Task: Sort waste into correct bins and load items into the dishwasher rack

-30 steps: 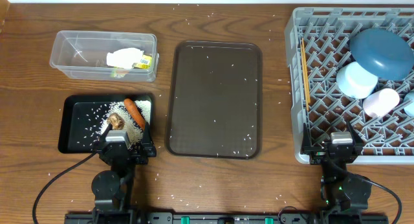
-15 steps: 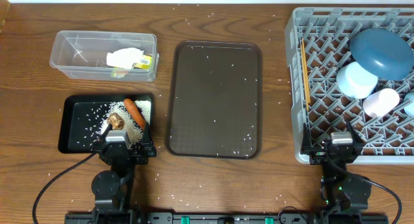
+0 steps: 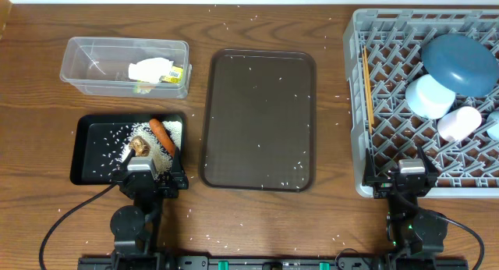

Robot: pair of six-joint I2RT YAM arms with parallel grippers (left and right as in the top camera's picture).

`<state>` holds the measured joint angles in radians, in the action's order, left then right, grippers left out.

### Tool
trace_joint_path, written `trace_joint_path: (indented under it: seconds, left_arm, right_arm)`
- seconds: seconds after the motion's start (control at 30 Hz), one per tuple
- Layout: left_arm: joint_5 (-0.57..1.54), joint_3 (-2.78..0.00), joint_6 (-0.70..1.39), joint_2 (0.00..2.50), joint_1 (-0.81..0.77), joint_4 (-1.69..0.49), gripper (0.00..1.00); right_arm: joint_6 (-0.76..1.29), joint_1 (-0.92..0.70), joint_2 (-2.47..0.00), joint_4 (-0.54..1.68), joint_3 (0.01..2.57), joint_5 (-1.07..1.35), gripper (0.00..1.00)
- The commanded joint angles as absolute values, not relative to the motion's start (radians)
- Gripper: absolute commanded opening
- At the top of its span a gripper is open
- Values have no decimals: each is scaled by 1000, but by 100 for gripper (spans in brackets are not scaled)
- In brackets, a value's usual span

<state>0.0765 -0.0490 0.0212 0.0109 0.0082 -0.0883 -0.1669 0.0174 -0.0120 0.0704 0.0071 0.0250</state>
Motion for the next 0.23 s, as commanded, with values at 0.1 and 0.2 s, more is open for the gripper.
trace_joint_path:
  seconds: [0.1,0.2]
  left_arm:
    - [94,-20,4,4,3,-96,98]
    - [94,-20,4,4,3,-96,98]
  right_arm:
    - [-181,26,-6,75,6,15,99]
    - [-181,26,-6,75,6,16,99]
